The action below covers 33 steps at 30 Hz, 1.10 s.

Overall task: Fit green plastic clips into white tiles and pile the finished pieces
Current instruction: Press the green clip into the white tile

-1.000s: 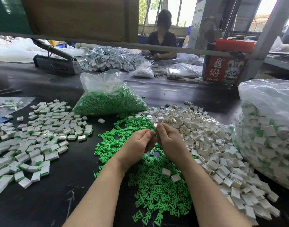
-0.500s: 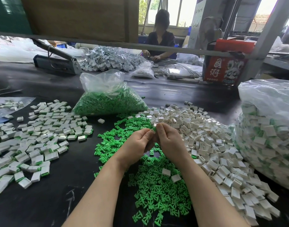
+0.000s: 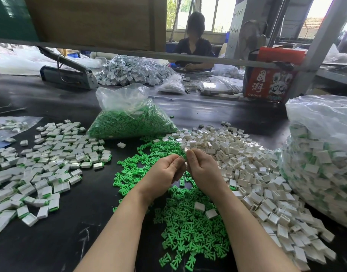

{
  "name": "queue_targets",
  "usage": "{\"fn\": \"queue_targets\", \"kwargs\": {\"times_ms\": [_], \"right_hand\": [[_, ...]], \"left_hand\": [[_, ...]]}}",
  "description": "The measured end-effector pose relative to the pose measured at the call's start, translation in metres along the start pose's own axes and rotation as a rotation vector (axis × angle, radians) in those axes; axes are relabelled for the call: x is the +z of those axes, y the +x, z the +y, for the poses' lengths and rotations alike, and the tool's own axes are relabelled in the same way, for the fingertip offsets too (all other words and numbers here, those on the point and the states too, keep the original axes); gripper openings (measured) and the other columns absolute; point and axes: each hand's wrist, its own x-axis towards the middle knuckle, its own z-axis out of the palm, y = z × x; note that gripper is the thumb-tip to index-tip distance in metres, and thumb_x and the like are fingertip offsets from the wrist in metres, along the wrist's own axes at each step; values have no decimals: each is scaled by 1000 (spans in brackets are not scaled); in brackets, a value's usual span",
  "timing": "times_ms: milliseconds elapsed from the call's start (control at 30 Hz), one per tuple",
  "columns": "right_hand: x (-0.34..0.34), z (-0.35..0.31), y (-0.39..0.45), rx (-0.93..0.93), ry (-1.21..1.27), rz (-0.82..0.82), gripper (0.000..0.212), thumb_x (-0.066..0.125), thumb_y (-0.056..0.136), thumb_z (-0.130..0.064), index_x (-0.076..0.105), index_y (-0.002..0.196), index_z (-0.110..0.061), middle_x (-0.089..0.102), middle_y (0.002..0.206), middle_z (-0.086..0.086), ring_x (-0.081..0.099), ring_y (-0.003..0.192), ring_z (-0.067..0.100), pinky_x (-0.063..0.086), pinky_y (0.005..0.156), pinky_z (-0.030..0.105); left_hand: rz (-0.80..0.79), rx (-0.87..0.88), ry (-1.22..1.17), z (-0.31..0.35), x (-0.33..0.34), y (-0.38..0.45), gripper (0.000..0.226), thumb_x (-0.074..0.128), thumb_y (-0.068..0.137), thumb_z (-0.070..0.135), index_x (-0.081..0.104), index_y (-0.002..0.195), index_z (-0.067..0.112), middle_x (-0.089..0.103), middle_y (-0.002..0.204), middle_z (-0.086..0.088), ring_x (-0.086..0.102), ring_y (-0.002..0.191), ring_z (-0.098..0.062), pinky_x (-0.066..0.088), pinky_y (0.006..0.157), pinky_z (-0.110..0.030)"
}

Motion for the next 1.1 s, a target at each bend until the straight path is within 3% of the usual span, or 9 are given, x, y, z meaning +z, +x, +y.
{"fn": "queue_targets", "kwargs": {"times_ms": [267, 600, 700, 800, 967, 1100], "right_hand": [[1, 1, 0, 10, 10, 6, 34, 45, 103, -29, 52, 73, -14, 46, 59, -10, 40, 55, 6, 36, 54, 29], [-5, -4, -2, 92, -10, -96, 34, 44, 103, -26, 53, 77, -5, 44, 59, -6, 38, 55, 10, 32, 55, 34], [-4, -7, -4, 136, -8, -149, 34, 43, 104, -26, 56, 84, -2, 48, 64, -1, 44, 61, 18, 44, 59, 49], [-3, -9, -4, 180, -10, -185, 34, 41, 104, -27, 57, 87, -3, 54, 72, 11, 51, 66, 28, 49, 69, 63], [-5, -10, -3, 163, -78, -186, 37, 40, 105, -27, 56, 83, -1, 54, 70, 10, 58, 72, 44, 46, 70, 64], [-6, -11, -6, 133, -121, -172, 38, 39, 104, -25, 55, 75, -6, 51, 64, 1, 55, 63, 32, 48, 68, 58]], "left_hand": [[-17, -8, 13, -5, 0, 2, 29, 41, 106, 20, 51, 79, 15, 43, 59, 11, 35, 51, -4, 31, 47, -15], [-29, -11, 53, -13, -6, 6, 30, 42, 105, 22, 48, 77, 15, 39, 59, 9, 33, 53, -7, 28, 48, -19], [-28, -31, 70, -11, -6, 6, 25, 44, 98, 31, 50, 83, 12, 40, 61, 7, 34, 56, -11, 29, 50, -22], [-9, -41, 126, -12, -6, 5, 28, 43, 103, 26, 57, 89, 6, 44, 66, 4, 39, 61, -12, 33, 53, -22], [0, -15, 262, -14, -3, 7, 32, 40, 106, 22, 59, 93, 0, 48, 71, 3, 41, 64, -10, 36, 60, -24], [-16, 9, 323, -13, -2, 8, 31, 38, 106, 20, 60, 84, 24, 57, 59, 25, 49, 57, 6, 36, 58, -12]]}}
